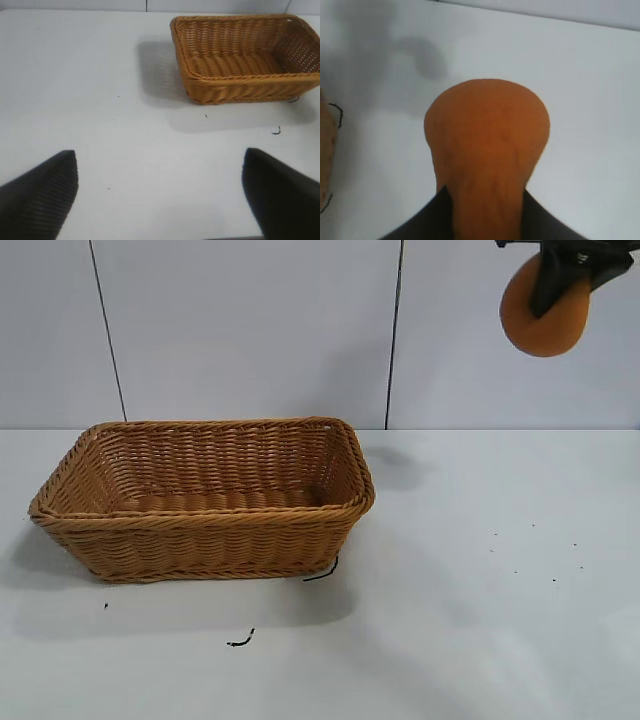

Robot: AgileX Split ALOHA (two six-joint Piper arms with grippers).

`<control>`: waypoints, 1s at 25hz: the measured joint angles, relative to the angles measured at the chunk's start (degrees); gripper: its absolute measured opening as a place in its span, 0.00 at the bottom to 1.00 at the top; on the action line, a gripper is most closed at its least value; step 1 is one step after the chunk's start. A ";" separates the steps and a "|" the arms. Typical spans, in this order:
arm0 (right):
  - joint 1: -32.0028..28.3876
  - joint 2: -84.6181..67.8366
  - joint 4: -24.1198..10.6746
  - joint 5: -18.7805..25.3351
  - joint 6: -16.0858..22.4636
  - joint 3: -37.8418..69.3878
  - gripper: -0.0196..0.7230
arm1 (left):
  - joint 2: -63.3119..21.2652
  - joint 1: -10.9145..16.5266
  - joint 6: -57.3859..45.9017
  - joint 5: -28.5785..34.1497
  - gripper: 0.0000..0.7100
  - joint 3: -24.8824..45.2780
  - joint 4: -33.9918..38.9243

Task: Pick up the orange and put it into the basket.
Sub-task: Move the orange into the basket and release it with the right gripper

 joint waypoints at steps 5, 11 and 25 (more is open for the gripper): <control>9.45 2.61 0.17 -3.88 0.00 -0.13 0.18 | 0.00 0.00 0.00 0.00 0.90 0.00 0.00; 17.60 9.77 0.43 -12.42 0.05 -0.18 0.18 | 0.00 0.00 0.00 0.00 0.90 0.00 0.00; 18.84 21.84 0.27 -20.43 0.87 -0.18 0.39 | 0.00 0.00 0.00 0.00 0.90 0.00 0.00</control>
